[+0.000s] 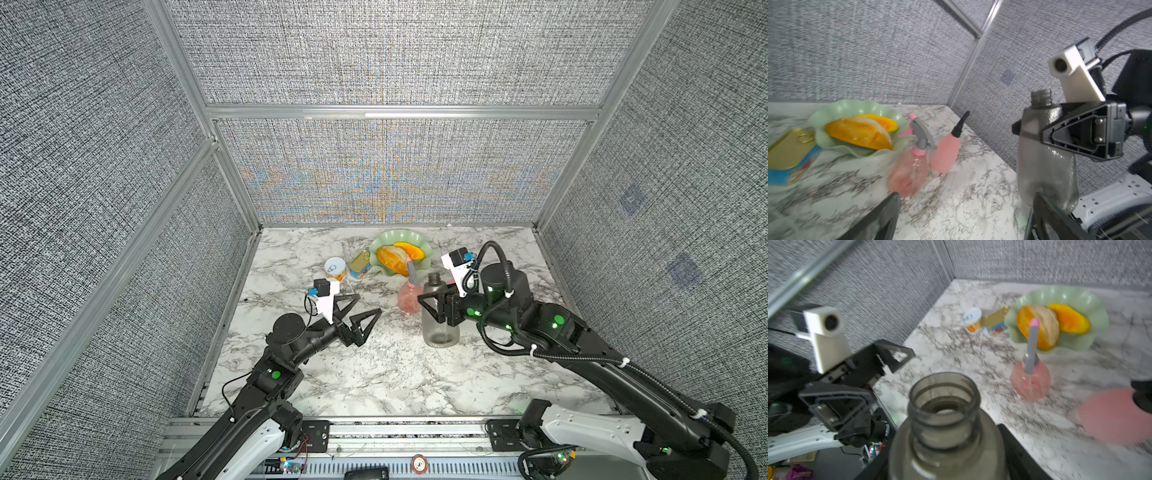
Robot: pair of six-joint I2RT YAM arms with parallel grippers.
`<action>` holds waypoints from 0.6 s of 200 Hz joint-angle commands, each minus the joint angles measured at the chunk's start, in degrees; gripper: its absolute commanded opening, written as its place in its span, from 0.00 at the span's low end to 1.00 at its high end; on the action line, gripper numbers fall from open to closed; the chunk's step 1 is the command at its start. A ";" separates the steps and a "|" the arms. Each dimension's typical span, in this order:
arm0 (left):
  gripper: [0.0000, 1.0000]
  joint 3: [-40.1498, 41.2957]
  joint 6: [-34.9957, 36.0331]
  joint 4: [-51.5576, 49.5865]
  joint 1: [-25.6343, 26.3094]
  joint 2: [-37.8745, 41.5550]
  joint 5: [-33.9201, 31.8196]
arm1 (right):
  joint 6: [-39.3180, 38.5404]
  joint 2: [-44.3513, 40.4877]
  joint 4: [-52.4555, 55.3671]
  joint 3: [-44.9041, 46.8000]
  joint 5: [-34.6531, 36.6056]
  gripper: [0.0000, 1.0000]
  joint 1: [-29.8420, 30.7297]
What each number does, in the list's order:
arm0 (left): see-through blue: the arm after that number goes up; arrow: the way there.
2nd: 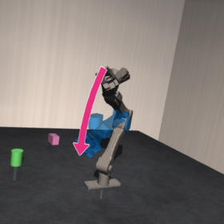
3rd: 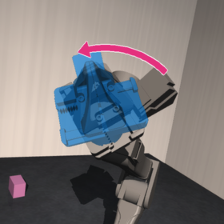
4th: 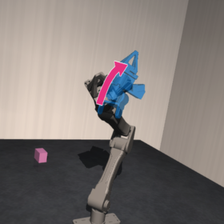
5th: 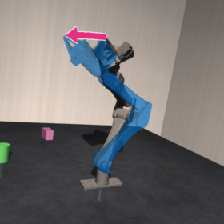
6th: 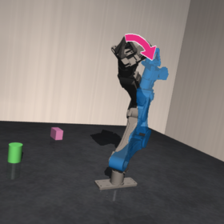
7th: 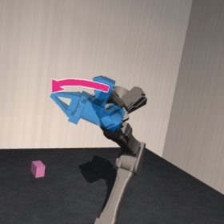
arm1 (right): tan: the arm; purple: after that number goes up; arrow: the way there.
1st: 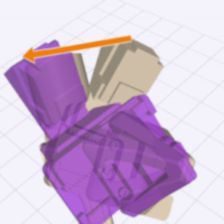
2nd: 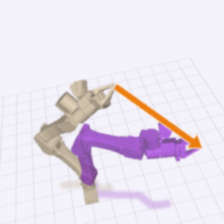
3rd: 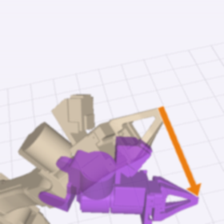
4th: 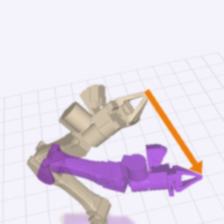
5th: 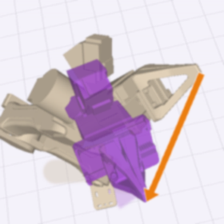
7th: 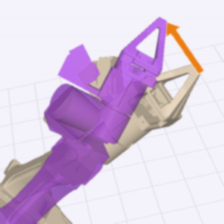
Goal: Attach spray nozzles to spray bottles
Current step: Pick up the spray bottle from the center of the board.
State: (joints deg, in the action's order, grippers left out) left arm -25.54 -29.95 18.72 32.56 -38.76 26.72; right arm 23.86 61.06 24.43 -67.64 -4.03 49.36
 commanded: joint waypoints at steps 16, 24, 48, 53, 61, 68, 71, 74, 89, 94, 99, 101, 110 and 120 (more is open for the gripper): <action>0.99 -4.15 4.29 9.60 5.64 -4.30 8.60 | -3.55 3.61 -13.67 -4.62 5.71 0.64 4.23; 0.99 -4.82 4.88 10.68 7.17 -4.93 8.64 | -3.69 4.54 -15.70 -4.99 5.16 0.64 4.36; 0.99 -6.55 7.19 11.07 9.21 -6.39 7.64 | -4.53 7.10 -18.19 -6.87 4.82 0.64 5.17; 0.99 -6.70 7.52 11.07 9.27 -6.77 7.65 | -4.50 7.52 -18.81 -7.05 4.53 0.64 5.30; 0.99 -6.99 7.71 11.35 9.37 -7.51 7.55 | -4.30 7.97 -19.80 -7.14 3.93 0.64 5.52; 0.99 -7.27 7.59 11.87 9.52 -8.25 7.60 | -4.17 8.35 -20.51 -7.37 3.45 0.64 5.59; 0.99 -7.29 7.60 12.09 9.54 -8.51 7.62 | -4.04 8.48 -20.68 -7.48 3.34 0.64 5.65; 0.99 -7.43 7.68 12.24 9.62 -8.85 7.69 | -4.03 8.65 -20.85 -7.58 3.27 0.64 5.80; 0.99 -8.54 8.95 11.41 9.97 -10.53 6.40 | -3.38 9.16 -22.69 -7.38 2.39 0.64 6.01; 0.99 -8.89 9.42 11.10 10.05 -11.14 5.81 | -2.98 9.32 -23.44 -7.19 1.96 0.64 6.13; 0.99 -9.15 9.68 11.03 10.08 -11.68 5.24 | -2.59 9.42 -24.13 -6.95 1.66 0.64 6.18; 0.99 -9.26 9.68 11.11 10.07 -11.86 5.09 | -2.41 9.43 -24.33 -6.91 1.50 0.64 6.18; 0.99 -9.52 9.55 12.05 10.18 -12.44 4.19 | -1.90 9.75 -25.05 -6.66 1.07 0.63 6.37; 0.99 -9.40 9.22 13.58 10.16 -12.65 3.44 | -1.71 10.10 -25.65 -6.48 0.96 0.63 6.62</action>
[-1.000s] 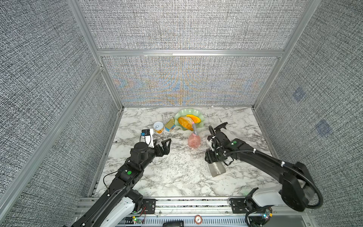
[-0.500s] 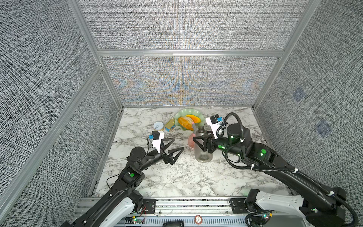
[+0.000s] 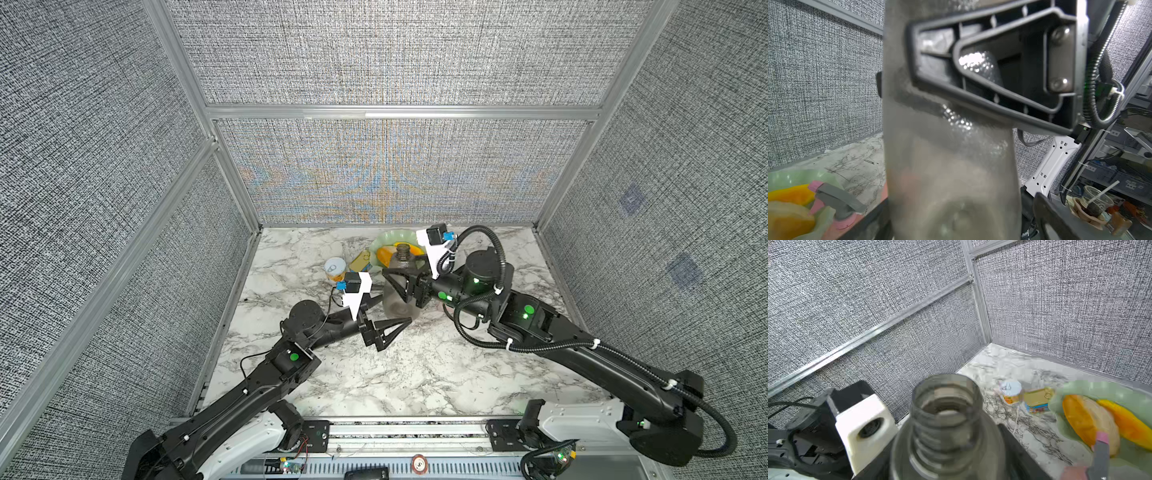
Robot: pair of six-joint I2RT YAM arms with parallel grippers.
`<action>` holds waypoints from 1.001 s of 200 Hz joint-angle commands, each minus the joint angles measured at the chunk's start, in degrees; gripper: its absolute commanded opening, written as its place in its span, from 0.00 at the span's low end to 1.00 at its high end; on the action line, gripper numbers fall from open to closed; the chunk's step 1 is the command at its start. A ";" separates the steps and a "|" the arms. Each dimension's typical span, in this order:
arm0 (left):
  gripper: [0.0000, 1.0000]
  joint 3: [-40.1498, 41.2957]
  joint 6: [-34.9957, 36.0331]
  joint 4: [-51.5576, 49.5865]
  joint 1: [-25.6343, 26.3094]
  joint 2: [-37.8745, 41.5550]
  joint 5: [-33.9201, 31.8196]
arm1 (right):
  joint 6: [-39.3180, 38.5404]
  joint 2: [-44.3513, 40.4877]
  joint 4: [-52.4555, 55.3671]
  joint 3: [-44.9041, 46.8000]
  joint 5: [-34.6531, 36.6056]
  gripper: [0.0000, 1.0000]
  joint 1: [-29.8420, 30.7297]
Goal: Attach spray nozzles to spray bottles
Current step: Pick up the spray bottle from the center of the board.
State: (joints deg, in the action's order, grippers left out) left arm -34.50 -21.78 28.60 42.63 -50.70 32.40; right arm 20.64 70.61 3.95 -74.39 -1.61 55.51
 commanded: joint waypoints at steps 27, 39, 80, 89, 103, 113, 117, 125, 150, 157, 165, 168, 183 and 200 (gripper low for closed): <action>0.97 -0.88 1.65 3.14 0.08 -1.08 -5.13 | 1.63 0.57 -6.21 0.99 -1.66 0.63 1.06; 0.95 -1.19 1.74 2.61 0.08 -1.71 -4.93 | 1.85 0.73 -6.41 0.70 -2.10 0.63 1.08; 0.95 -1.71 1.33 2.60 0.08 -3.41 -4.80 | 1.50 0.87 -7.45 0.74 -2.66 0.63 1.44; 0.93 -1.78 1.47 2.65 0.04 -3.40 -4.68 | 1.42 0.82 -7.59 0.80 -2.81 0.63 1.42; 0.87 -2.10 1.82 2.05 0.13 -3.39 -4.88 | 1.55 0.78 -7.72 0.83 -3.05 0.63 1.40; 0.82 -2.62 2.22 1.34 0.08 -3.37 -5.06 | 1.63 0.88 -7.59 0.78 -3.35 0.63 1.44; 0.80 -2.68 2.29 1.08 0.08 -3.36 -5.07 | 1.62 0.86 -7.55 0.74 -3.47 0.63 1.46; 0.77 -2.76 2.69 0.78 0.10 -3.33 -5.37 | 1.59 0.92 -7.74 0.81 -3.87 0.64 1.46; 0.72 -2.47 3.51 0.10 0.08 -2.29 -9.54 | 1.63 1.16 -7.27 -0.23 -4.30 0.77 1.69; 0.72 -1.98 3.63 0.34 0.13 -1.59 -11.46 | 1.00 1.00 -6.66 -0.76 -4.20 0.81 1.87; 0.71 -1.40 4.13 0.73 0.08 -0.71 -13.86 | 0.12 0.62 -6.22 -1.24 -3.67 0.84 2.23; 0.71 -1.19 4.38 0.68 0.08 -0.31 -14.98 | -0.10 0.48 -6.01 -1.42 -3.31 0.84 2.37; 0.72 -0.83 5.37 -0.74 0.08 1.55 -22.37 | -1.71 -0.61 -4.98 -2.36 -1.19 0.87 3.23; 0.72 -1.04 6.87 -3.52 0.08 3.91 -32.55 | -4.00 -1.92 -2.27 -3.87 2.28 0.87 4.52</action>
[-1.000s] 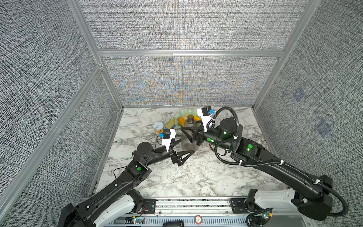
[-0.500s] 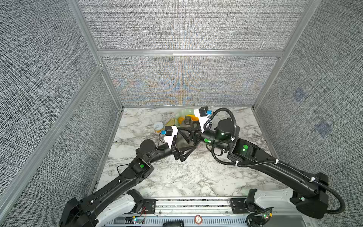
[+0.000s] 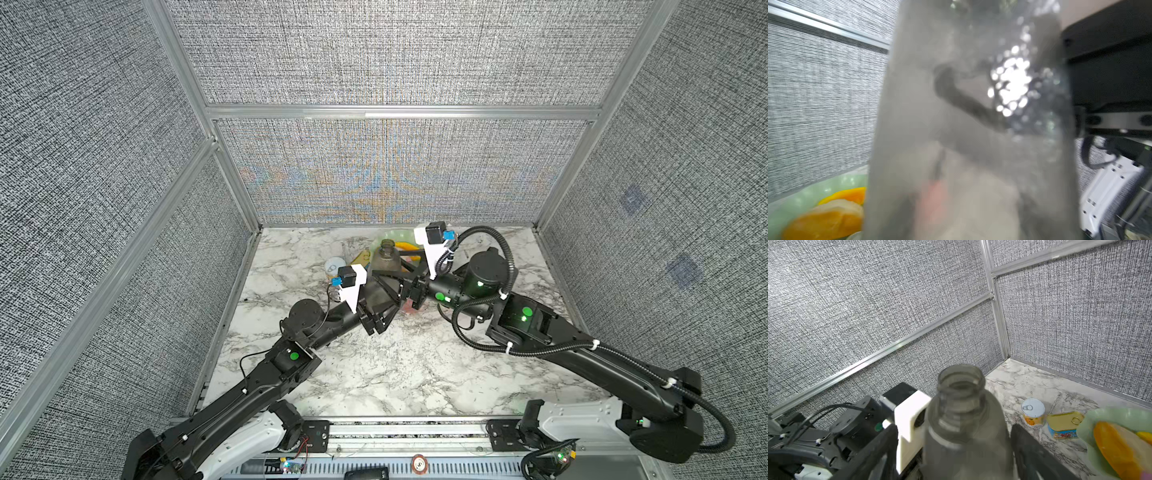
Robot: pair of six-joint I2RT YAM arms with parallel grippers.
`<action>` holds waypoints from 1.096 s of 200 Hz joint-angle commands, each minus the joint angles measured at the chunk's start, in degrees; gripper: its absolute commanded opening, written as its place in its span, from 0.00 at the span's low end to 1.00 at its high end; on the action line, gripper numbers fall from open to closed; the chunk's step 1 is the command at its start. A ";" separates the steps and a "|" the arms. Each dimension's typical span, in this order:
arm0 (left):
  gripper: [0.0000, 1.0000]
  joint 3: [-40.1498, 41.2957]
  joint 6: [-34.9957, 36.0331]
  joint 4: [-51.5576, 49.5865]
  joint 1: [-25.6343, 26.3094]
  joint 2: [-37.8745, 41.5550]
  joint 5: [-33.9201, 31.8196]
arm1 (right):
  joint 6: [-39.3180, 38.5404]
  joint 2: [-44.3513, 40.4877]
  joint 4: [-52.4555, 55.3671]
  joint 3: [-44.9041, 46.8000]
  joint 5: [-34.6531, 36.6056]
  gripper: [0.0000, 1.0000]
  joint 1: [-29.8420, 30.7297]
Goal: Attach spray nozzles to spray bottles
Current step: Pick up the spray bottle from the center of the board, then move the spray nozzle to the center of the board.
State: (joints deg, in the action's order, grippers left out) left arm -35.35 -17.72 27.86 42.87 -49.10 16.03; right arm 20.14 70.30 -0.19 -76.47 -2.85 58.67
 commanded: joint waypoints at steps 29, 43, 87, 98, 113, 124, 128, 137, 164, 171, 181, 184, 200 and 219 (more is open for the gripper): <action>0.72 -2.08 7.06 -6.51 -0.22 6.19 -31.92 | -3.46 -3.38 6.52 -0.33 11.43 0.85 2.43; 0.71 -3.86 11.36 -6.94 -0.24 7.84 -34.92 | -2.06 -1.62 11.28 0.31 15.66 0.76 2.41; 0.69 -2.06 26.30 -0.95 -0.25 14.94 -34.53 | 2.49 13.85 21.74 -1.66 15.96 0.28 6.28; 0.68 1.49 28.78 3.17 -0.20 17.78 -32.80 | 3.06 19.12 24.60 -4.38 13.94 0.25 6.46; 0.68 4.89 28.84 6.42 -0.25 21.00 -33.51 | 2.51 26.52 27.88 -8.79 10.51 0.25 6.39; 0.67 5.93 28.59 6.58 -0.24 22.46 -34.30 | 2.90 31.99 30.92 -12.75 10.00 0.25 6.30; 0.67 6.11 28.39 6.44 -0.25 22.95 -34.47 | 2.74 33.92 31.63 -14.18 9.26 0.25 6.16; 0.67 6.75 28.11 6.67 -0.24 23.58 -34.53 | 2.20 38.34 32.79 -17.17 6.91 0.29 5.85; 0.67 7.91 26.61 6.87 -0.25 24.05 -35.11 | 0.83 51.95 39.93 -29.18 1.80 0.43 5.49; 0.66 7.96 26.71 6.66 -0.25 23.97 -34.73 | 0.89 54.48 40.31 -30.98 1.40 0.44 5.44; 0.67 7.84 26.36 6.38 -0.20 23.71 -34.83 | 1.09 57.37 40.76 -33.04 0.69 0.45 5.36; 0.66 7.84 26.26 6.34 -0.24 23.63 -34.83 | 1.05 57.99 40.97 -33.62 0.23 0.45 5.26; 0.66 7.91 25.91 6.12 -0.25 23.31 -33.97 | 1.41 61.27 41.46 -35.56 0.50 0.45 4.77; 0.66 7.84 25.37 5.98 -0.24 23.17 -33.53 | 1.79 63.19 41.60 -36.06 0.76 0.45 3.96</action>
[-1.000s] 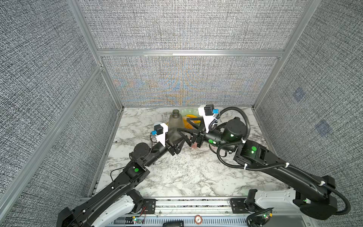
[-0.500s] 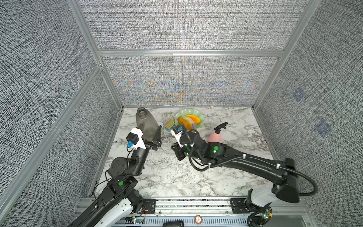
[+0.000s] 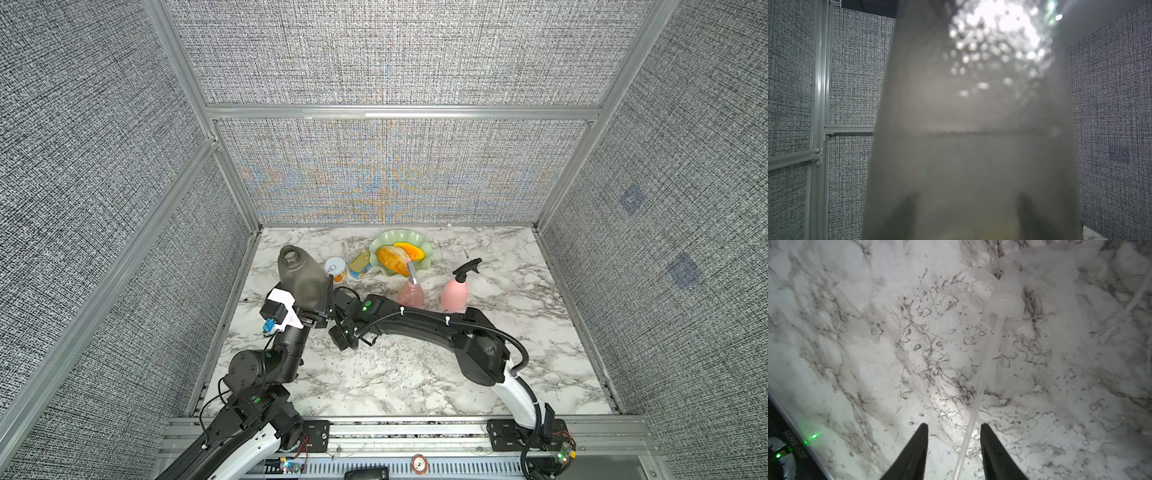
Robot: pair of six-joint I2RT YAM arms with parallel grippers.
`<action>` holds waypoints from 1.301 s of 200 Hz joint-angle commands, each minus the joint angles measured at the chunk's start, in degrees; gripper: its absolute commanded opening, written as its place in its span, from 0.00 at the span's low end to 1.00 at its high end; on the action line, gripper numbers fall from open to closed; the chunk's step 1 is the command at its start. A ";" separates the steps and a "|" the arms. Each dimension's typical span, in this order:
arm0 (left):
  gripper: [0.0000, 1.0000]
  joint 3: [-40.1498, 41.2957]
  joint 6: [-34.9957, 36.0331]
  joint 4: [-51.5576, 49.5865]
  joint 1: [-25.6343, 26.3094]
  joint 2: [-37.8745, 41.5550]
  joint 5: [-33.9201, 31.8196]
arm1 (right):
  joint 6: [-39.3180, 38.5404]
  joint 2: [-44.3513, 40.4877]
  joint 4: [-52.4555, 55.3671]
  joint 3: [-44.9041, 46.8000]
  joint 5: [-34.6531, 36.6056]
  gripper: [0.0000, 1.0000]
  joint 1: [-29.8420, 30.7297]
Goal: Attach spray nozzles to spray bottles
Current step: Move the spray nozzle to the center of the board.
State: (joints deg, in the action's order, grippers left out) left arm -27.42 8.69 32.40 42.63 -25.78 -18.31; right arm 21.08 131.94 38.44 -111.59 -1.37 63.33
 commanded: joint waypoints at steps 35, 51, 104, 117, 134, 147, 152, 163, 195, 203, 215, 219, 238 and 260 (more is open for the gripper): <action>0.66 0.02 -0.94 1.44 0.04 0.03 0.55 | 0.93 2.09 2.01 0.24 -1.36 0.24 -1.35; 0.66 0.04 -0.95 1.43 0.00 0.14 0.39 | 1.48 0.17 0.83 2.23 -0.88 0.15 -1.46; 0.66 -0.08 -1.15 1.17 0.00 -0.16 0.78 | 4.07 -13.54 -3.97 20.27 -0.39 0.10 -1.46; 0.66 -0.09 -1.22 1.17 -0.05 -0.23 0.93 | 5.36 -17.12 -4.42 26.88 -1.05 0.10 -1.51; 0.66 -0.09 -1.60 1.01 -0.01 -0.24 0.92 | 7.22 -21.72 -4.02 35.27 -2.11 0.10 -1.22; 0.66 -0.12 -1.99 1.08 0.04 -0.30 1.32 | 8.28 -25.06 -2.53 40.55 -1.75 0.11 -0.78; 0.66 -0.15 -2.04 1.08 0.01 -0.33 1.49 | 8.57 -26.36 -1.72 42.11 -1.74 0.12 -0.60; 0.66 -0.25 -2.25 0.96 0.00 -0.58 1.75 | 8.84 -28.41 0.36 43.94 -2.47 0.23 -0.25; 0.66 -0.44 -2.67 0.69 -0.01 -0.96 2.32 | 5.23 -31.30 10.53 39.35 -2.75 0.59 1.30; 0.66 -0.43 -2.71 0.64 0.00 -0.96 2.30 | 4.18 -31.24 12.89 36.96 -1.72 0.60 0.95; 0.66 -0.43 -2.84 0.56 -0.01 -1.04 2.23 | 2.15 -29.97 15.57 32.66 -1.44 0.61 -0.32; 0.66 -0.44 -2.96 0.56 0.04 -1.03 2.22 | 1.70 -29.39 16.11 31.58 -1.45 0.61 -0.84; 0.66 -0.44 -3.11 0.47 -0.01 -1.29 2.58 | -0.08 -25.43 17.42 26.12 -4.17 0.61 -3.80; 0.66 -0.44 -3.42 0.34 -0.01 -1.31 2.65 | -0.15 -19.82 18.39 20.53 -6.28 0.61 -5.92</action>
State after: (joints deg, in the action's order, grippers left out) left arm -27.57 5.82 31.62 42.63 -27.05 -16.32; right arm 22.57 108.27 52.12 -87.00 -5.10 58.83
